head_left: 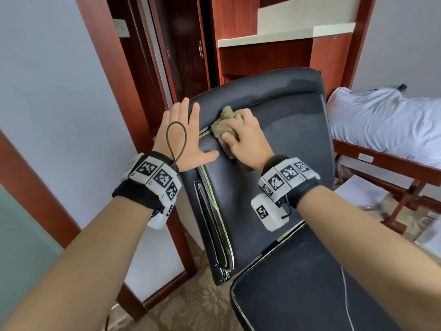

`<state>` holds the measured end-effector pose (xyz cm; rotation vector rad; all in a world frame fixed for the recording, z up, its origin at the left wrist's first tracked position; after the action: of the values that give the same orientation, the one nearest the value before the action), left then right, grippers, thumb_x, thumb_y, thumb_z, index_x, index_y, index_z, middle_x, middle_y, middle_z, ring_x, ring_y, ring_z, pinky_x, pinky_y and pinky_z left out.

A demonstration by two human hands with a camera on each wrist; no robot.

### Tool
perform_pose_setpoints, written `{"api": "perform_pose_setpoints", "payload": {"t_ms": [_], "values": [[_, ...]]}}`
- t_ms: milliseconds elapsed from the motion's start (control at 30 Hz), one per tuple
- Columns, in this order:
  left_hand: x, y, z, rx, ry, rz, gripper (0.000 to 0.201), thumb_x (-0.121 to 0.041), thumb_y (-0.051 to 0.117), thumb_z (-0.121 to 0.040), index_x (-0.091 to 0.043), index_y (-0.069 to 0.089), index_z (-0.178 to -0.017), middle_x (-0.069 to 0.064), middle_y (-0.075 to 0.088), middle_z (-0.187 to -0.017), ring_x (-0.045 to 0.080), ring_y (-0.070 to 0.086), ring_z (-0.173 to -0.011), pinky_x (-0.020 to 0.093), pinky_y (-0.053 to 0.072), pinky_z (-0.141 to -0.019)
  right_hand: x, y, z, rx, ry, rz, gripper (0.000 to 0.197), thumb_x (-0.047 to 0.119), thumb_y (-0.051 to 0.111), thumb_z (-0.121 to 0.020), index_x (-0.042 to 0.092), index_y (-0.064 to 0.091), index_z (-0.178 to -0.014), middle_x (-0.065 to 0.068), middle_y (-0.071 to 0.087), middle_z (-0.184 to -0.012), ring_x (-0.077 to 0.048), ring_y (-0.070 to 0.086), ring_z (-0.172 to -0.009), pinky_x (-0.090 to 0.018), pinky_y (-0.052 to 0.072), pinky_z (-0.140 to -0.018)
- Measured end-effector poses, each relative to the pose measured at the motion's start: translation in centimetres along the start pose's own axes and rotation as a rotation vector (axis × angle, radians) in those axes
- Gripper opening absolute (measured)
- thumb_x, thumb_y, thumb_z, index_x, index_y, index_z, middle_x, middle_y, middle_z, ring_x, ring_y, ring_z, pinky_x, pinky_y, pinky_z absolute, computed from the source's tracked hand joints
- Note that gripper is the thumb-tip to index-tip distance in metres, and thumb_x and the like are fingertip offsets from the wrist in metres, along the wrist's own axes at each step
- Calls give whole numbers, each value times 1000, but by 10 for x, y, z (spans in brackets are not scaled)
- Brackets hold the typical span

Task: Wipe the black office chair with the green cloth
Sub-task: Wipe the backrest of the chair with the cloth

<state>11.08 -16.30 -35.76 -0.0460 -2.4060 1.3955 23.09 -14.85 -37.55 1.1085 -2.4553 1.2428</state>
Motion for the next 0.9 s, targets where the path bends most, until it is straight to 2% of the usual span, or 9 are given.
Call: {"api": "perform_pose_setpoints", "payload": {"t_ms": [100, 200, 300, 367, 500, 633, 767, 900], "values": [[0, 2, 1, 9, 29, -47, 110, -66, 53, -75, 1, 7, -148, 27, 8, -154, 38, 14, -140, 46, 16, -112, 6, 2, 2, -5, -40, 97, 33, 14, 54, -89, 15, 59, -122, -14, 40, -128, -34, 40, -111, -43, 41, -91], [3, 1, -2, -8, 48, -41, 107, -66, 51, -76, 2, 11, -148, 27, 12, -153, 39, 18, -139, 46, 19, -110, -1, -1, -11, 6, -36, 205, 33, 15, 49, -91, 21, 59, -122, -10, 38, -131, -32, 38, -112, -41, 46, -79], [3, 0, -5, -30, 23, 28, 108, -71, 31, -68, 4, 24, -145, 29, 23, -149, 41, 26, -135, 48, 25, -106, -22, -9, -27, 28, -24, 249, 32, 16, 47, -91, 23, 59, -120, -7, 37, -133, -31, 36, -113, -41, 45, -77], [2, 2, -8, -37, 14, 73, 109, -71, 24, -63, 4, 28, -143, 28, 27, -147, 41, 29, -134, 48, 26, -105, -43, -20, -36, 13, 18, 277, 31, 17, 47, -92, 22, 60, -119, -8, 37, -133, -32, 37, -113, -43, 45, -78], [0, 6, -14, -71, 3, 89, 107, -69, 25, -65, 4, 31, -142, 27, 29, -147, 39, 30, -134, 47, 27, -104, -93, -46, -54, -38, 180, 358, 29, 17, 46, -92, 17, 59, -118, -14, 37, -130, -37, 38, -114, -45, 44, -83], [1, 10, -18, -72, 2, 87, 105, -69, 26, -65, 4, 31, -142, 26, 29, -147, 39, 30, -133, 47, 27, -104, -136, -68, -62, -90, 349, 336, 31, 17, 44, -92, 15, 58, -119, -17, 36, -131, -40, 38, -116, -46, 41, -87], [1, 12, -18, -92, 7, 105, 105, -68, 30, -65, 5, 33, -141, 27, 30, -146, 40, 31, -133, 47, 26, -105, -147, -71, -60, -132, 447, 302, 30, 16, 42, -91, 11, 56, -118, -18, 33, -133, -39, 37, -117, -45, 39, -90], [1, 11, -17, -77, -17, 113, 107, -69, 28, -64, 4, 32, -141, 26, 29, -147, 38, 29, -135, 47, 24, -107, -142, -69, -57, -130, 489, 201, 33, 13, 39, -94, 10, 57, -121, -18, 29, -138, -40, 34, -120, -38, 30, -101]]}}
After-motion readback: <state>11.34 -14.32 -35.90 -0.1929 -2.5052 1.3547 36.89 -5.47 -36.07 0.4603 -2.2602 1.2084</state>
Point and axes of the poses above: each hand's wrist, its own z-axis away from the middle knuckle, its own y-axis out of the palm, x = y × z, the point moved 9 cm from there along -z, towards the middle knuckle
